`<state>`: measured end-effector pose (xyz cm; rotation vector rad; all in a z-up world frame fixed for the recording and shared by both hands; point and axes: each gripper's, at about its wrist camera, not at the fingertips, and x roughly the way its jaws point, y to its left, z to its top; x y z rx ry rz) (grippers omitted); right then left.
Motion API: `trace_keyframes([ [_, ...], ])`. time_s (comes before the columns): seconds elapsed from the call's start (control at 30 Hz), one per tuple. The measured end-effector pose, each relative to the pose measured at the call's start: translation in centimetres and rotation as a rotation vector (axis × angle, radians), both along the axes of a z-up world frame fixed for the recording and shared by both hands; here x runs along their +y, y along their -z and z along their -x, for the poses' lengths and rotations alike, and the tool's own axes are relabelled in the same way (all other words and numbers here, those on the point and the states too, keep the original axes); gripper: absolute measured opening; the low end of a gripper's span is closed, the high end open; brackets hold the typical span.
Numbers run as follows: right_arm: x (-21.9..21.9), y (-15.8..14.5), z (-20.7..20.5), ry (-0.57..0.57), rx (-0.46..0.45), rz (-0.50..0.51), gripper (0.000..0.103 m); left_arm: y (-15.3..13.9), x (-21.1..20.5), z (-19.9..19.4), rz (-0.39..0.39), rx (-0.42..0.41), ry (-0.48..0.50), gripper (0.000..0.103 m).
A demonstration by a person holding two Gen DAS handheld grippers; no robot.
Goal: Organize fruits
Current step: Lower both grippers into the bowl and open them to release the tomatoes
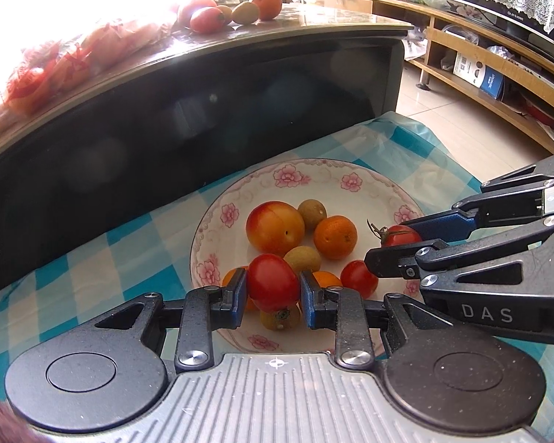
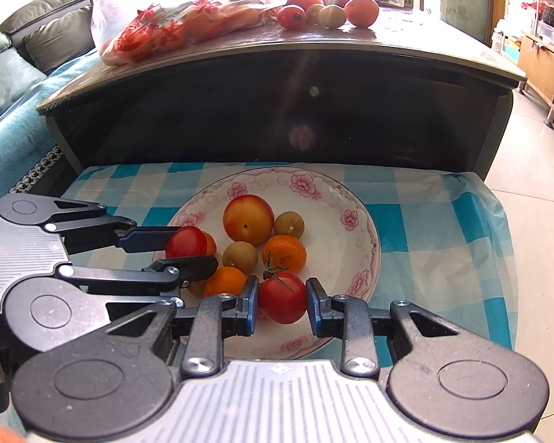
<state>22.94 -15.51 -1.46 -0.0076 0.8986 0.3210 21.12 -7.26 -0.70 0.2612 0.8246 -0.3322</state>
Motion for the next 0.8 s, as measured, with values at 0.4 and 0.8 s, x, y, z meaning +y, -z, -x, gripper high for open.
trace_keyframes([
  [0.4, -0.5, 0.9, -1.0, 0.023, 0.012, -0.026, 0.033, 0.5, -0.4, -0.9, -0.026, -0.013, -0.013, 0.042],
  [0.8, -0.8, 1.3, -1.7, 0.043, 0.026, -0.052, 0.033, 0.6, -0.3, -1.4, -0.030, -0.011, -0.018, 0.047],
])
